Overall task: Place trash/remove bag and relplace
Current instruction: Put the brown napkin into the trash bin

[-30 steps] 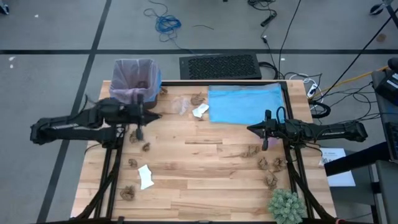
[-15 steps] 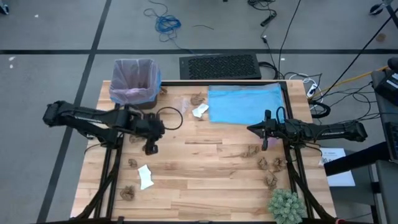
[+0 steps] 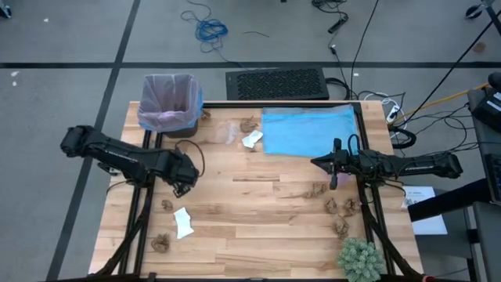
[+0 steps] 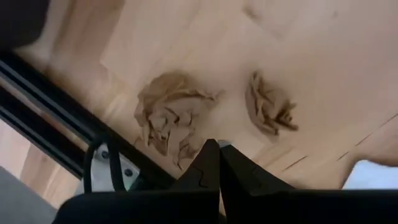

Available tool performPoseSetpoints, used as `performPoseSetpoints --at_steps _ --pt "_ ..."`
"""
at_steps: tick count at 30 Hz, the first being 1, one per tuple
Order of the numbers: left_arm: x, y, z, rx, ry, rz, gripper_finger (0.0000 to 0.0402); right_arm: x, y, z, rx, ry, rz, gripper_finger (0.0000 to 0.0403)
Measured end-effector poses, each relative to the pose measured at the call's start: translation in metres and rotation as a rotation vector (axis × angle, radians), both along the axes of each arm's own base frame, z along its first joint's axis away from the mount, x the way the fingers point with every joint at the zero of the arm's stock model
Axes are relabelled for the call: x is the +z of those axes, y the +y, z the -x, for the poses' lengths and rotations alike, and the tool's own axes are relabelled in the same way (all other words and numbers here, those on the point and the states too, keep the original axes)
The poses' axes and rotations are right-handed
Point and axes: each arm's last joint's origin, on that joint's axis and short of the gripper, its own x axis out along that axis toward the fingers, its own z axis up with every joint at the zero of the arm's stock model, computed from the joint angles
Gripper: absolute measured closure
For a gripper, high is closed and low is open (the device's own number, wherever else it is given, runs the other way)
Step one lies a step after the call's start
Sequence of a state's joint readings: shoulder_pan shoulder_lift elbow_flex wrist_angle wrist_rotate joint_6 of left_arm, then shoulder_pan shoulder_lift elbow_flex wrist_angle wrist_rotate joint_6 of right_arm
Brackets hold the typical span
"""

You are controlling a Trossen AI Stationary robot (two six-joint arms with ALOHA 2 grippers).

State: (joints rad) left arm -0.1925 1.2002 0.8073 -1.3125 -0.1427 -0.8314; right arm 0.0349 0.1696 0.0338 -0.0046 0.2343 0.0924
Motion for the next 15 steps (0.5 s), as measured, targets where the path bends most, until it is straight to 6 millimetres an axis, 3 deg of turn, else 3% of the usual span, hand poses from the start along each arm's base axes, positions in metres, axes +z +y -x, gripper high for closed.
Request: performPoseSetpoints --at_steps 15 --pt "-0.031 0.000 -0.014 0.012 0.151 -0.115 0.0272 0.000 0.000 0.000 0.000 0.000 0.000 0.0403"
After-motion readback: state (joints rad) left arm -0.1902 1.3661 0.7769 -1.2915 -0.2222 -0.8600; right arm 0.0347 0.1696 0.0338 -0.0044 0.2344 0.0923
